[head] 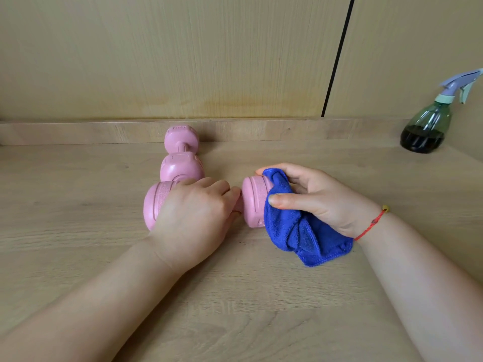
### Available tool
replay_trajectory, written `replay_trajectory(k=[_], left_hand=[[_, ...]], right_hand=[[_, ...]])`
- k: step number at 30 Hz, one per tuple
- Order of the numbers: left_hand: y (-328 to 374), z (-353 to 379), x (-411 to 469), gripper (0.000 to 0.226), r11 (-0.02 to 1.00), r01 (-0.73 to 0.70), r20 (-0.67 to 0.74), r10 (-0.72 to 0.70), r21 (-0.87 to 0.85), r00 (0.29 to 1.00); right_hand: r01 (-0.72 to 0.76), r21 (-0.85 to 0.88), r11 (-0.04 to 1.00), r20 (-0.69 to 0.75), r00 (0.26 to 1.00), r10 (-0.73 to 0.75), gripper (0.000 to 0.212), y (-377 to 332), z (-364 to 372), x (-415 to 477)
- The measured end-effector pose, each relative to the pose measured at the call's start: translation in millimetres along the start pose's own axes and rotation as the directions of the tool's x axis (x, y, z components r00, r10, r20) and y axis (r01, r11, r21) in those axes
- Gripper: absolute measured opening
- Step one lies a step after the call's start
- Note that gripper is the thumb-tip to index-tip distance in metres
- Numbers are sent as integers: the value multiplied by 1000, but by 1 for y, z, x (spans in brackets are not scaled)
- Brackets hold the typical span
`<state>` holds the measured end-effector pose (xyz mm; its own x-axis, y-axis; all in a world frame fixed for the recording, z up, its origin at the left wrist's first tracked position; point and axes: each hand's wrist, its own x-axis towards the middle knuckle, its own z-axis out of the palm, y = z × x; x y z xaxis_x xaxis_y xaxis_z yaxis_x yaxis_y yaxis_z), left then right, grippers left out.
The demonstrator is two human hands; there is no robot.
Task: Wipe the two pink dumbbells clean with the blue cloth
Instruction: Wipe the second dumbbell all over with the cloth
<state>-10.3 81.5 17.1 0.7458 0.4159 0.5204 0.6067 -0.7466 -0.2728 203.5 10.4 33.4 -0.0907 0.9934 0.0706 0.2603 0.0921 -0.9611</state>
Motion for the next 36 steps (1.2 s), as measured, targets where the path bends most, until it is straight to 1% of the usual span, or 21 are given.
replay_trajectory(k=[2, 4, 6, 10, 12, 14, 15, 18, 19, 20, 24, 27, 29, 31, 34, 36], left_hand=[[1, 0, 0, 19, 1000, -2, 0, 2, 0, 1000], [0, 1, 0, 19, 1000, -3, -1, 3, 9, 1000], [0, 2, 1, 16, 1000, -2, -6, 2, 17, 1000], [0, 4, 0, 15, 1000, 9, -17, -9, -9, 1000], [0, 4, 0, 15, 1000, 10, -22, -10, -13, 1000], [0, 4, 0, 15, 1000, 4, -25, -5, -17, 1000], [0, 4, 0, 14, 1000, -1, -28, 1, -20, 1000], [0, 3, -2, 12, 999, -7, -26, 7, -33, 1000], [0, 3, -2, 12, 999, -7, -23, 7, -35, 1000], [0, 2, -2, 13, 999, -5, -22, 4, -35, 1000], [2, 3, -2, 12, 1000, 16, -36, -17, -24, 999], [2, 5, -1, 11, 999, 23, -42, -24, -30, 999], [3, 4, -1, 11, 999, 34, -35, -35, -24, 999], [4, 4, -1, 11, 999, 48, -27, -48, -12, 998], [5, 3, -1, 12, 998, 55, -35, -55, -11, 998], [5, 3, -1, 11, 998, 55, -37, -55, -12, 998]], right_hand=[[2, 3, 1000, -20, 1000, -2, 46, 0, 1, 0], [4, -18, 1000, -111, 994, -6, 46, 1, 7, 2], [11, -75, 997, -190, 981, -25, 47, 2, 15, 4], [27, -109, 994, -229, 972, -52, 48, -1, 24, 6], [21, -143, 989, -213, 976, -51, 46, -2, 23, 6], [14, -152, 988, -161, 986, -39, 44, -4, 19, 5], [10, -130, 991, -130, 991, -27, 44, -5, 15, 4], [-26, 28, 999, -33, 999, 27, 48, -3, 2, 1], [-32, 57, 998, -20, 999, 33, 49, -2, 1, 0], [-31, 51, 998, -34, 999, 33, 50, -1, 2, 1], [-3, -50, 999, -215, 977, -8, 46, 0, 18, 4], [30, -14, 999, -254, 967, -32, 47, 1, 23, 5], [33, -23, 999, -237, 971, -38, 46, 1, 20, 6], [20, -49, 999, -184, 983, -28, 46, 0, 14, 6], [-8, 25, 1000, -74, 997, 10, 49, -4, 4, 0], [-17, 33, 999, -60, 998, 19, 49, -3, 1, -2]])
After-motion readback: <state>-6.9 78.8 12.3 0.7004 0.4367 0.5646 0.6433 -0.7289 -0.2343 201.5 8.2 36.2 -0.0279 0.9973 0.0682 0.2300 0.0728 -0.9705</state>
